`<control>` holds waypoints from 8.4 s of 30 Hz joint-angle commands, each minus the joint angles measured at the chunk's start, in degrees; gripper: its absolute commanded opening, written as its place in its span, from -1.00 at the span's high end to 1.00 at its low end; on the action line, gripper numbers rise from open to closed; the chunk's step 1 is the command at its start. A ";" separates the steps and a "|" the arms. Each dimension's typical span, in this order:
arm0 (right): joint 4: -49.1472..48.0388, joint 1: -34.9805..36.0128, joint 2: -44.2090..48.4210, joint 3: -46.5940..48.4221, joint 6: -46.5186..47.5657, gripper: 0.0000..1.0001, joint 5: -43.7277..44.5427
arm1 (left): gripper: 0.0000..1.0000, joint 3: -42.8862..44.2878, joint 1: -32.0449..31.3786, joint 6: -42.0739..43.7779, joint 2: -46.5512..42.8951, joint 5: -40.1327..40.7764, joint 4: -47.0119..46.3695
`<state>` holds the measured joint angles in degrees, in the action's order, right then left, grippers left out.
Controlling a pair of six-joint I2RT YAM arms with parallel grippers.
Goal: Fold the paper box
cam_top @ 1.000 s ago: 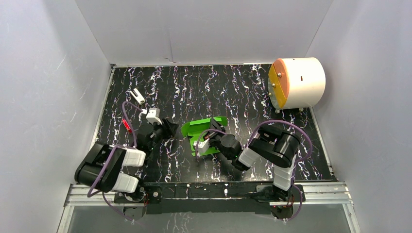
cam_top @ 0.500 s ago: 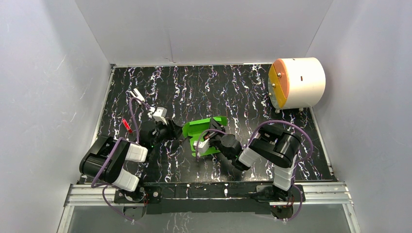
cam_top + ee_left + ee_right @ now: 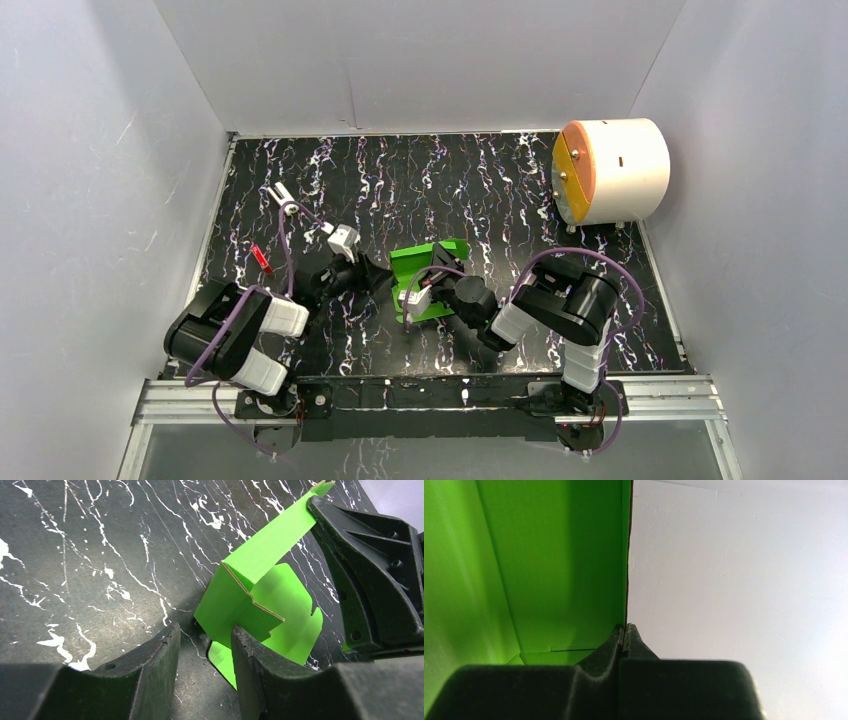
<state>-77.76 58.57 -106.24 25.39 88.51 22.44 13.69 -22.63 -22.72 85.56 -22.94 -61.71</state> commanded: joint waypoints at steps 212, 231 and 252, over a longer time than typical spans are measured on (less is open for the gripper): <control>41.13 7.29 0.88 23.51 -45.95 1.00 -3.28 | 1.00 6.29 -10.86 5.68 24.02 66.62 -41.29; 39.05 6.65 5.35 22.39 -49.95 0.51 -5.25 | 1.00 -1.04 -12.17 9.08 18.13 52.92 -40.89; 39.91 4.89 20.89 16.44 -70.65 -0.44 -5.03 | 0.88 -7.54 -12.17 10.13 11.08 49.06 -36.72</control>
<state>-35.81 64.42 -87.70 42.26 24.97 16.34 7.57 -34.57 -12.64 100.29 27.20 -89.86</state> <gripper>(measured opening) 0.711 0.082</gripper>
